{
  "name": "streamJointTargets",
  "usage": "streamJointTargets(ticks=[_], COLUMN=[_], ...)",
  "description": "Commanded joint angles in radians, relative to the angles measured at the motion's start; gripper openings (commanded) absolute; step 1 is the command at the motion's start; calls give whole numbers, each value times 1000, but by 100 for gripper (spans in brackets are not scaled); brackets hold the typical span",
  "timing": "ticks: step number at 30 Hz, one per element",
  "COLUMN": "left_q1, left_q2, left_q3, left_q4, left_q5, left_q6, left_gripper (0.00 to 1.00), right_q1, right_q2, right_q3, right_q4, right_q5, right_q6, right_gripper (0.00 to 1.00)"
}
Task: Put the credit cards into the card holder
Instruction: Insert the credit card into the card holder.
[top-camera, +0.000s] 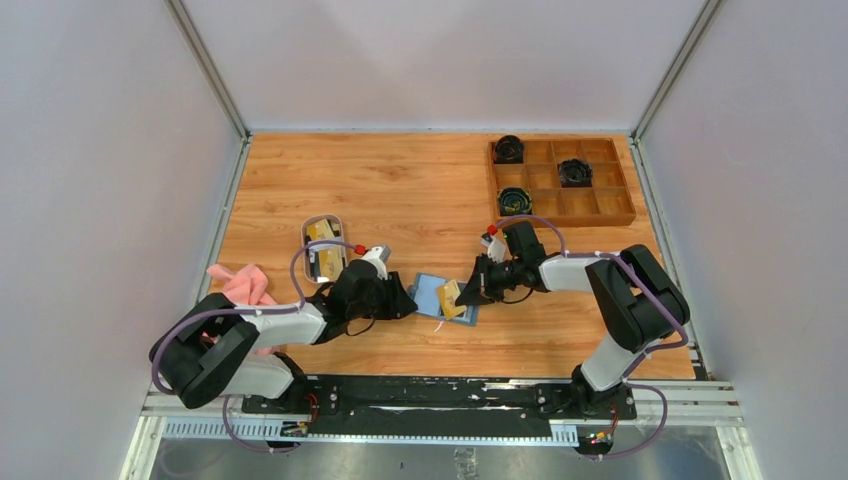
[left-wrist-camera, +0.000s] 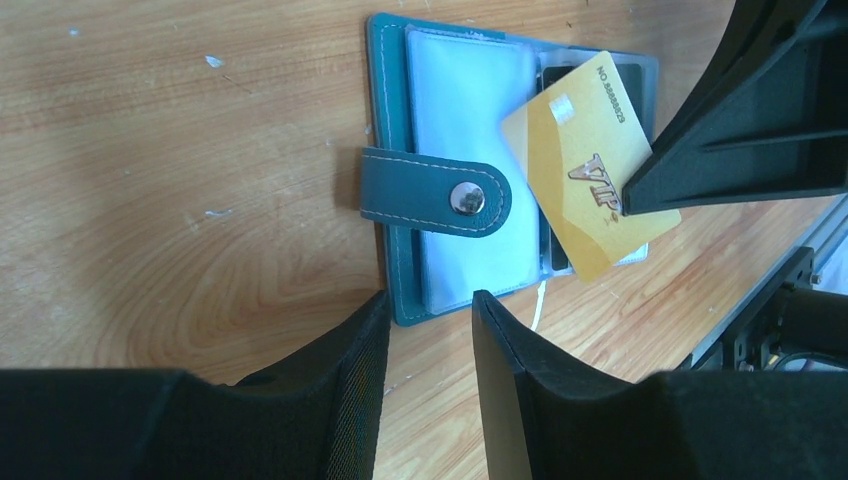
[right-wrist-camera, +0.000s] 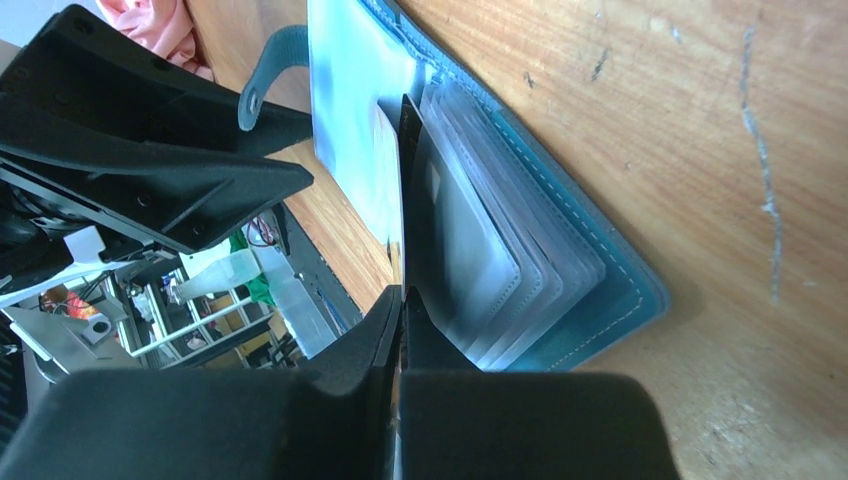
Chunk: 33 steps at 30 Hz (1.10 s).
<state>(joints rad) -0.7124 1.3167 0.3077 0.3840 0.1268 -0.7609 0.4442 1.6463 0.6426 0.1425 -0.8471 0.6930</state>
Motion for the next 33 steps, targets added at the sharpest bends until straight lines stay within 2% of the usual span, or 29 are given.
streamJointTargets(ticks=[1, 16, 33], left_q1=[-19, -51, -72], left_q2=[17, 61, 98], left_q3=[13, 29, 43], left_q4=[4, 39, 58], left_q5=[-11, 1, 20], left_q6=[-4, -23, -32], left_gripper=[41, 40, 37], right_q1=[11, 35, 69], right_q2=[0, -19, -32], right_q3=[-2, -40, -85], right_q4=[3, 54, 131], right_q5=[89, 191, 195], right_q6=[11, 20, 54], right_gripper=[0, 0, 0])
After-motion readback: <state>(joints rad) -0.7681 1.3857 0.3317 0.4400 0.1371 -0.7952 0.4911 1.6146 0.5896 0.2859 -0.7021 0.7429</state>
